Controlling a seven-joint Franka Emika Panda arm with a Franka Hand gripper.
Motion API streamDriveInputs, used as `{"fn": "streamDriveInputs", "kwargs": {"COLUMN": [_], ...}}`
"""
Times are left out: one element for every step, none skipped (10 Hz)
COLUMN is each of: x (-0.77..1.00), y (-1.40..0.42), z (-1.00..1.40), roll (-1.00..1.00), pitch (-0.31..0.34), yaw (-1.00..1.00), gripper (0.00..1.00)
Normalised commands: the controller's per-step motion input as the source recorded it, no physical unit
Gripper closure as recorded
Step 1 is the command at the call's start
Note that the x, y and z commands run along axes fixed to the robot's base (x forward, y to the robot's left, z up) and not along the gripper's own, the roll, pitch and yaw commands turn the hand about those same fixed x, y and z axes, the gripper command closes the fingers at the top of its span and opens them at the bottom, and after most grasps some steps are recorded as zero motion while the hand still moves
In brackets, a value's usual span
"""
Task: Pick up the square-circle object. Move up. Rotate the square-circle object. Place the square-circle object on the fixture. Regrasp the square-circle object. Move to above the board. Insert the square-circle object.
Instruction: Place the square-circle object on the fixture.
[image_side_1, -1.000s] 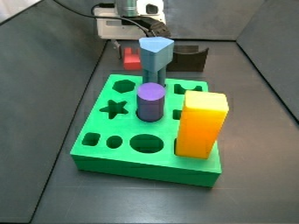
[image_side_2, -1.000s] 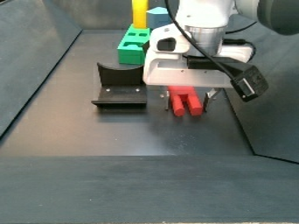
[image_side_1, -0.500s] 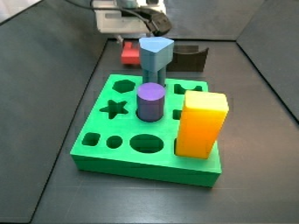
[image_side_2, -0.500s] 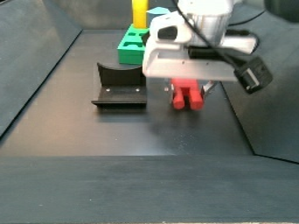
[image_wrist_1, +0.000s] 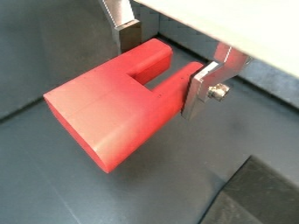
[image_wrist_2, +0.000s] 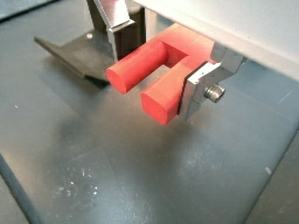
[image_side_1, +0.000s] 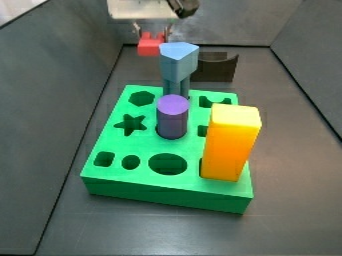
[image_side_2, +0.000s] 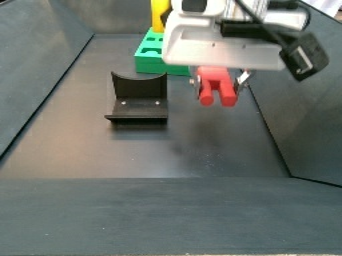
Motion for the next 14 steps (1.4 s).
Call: {"fn": "streamDriveInputs", "kwargs": {"x": [-0.02, -0.02, -0.02, -0.03, -0.03, -0.03, -0.03, -0.03, -0.02, -0.01, -0.01, 1.00, 1.00, 1.00], "y": [0.00, 0.00, 0.00, 0.00, 0.00, 0.00, 0.00, 0.00, 0.00, 0.00, 0.00, -0.68, -0.67, -0.60], "z": [1.00, 1.00, 1.00, 1.00, 1.00, 1.00, 0.84, 0.75, 0.57, 0.48, 0.30, 0.16, 0.10, 0.09], "roll": [0.06, 0.07, 0.09, 0.10, 0.12, 0.13, 0.13, 0.13, 0.14, 0.14, 0.12, -0.19, -0.19, -0.18], "pitch": [0.030, 0.040, 0.050, 0.058, 0.065, 0.071, 0.075, 0.075, 0.085, 0.087, 0.092, 0.070, 0.086, 0.102], "yaw": [-0.02, -0.02, -0.01, -0.01, 0.00, 0.01, 0.02, 0.03, 0.03, 0.04, 0.03, -0.06, -0.06, -0.03], "gripper": [1.00, 1.00, 1.00, 1.00, 1.00, 1.00, 1.00, 1.00, 1.00, 1.00, 1.00, 1.00, 1.00, 1.00]}}
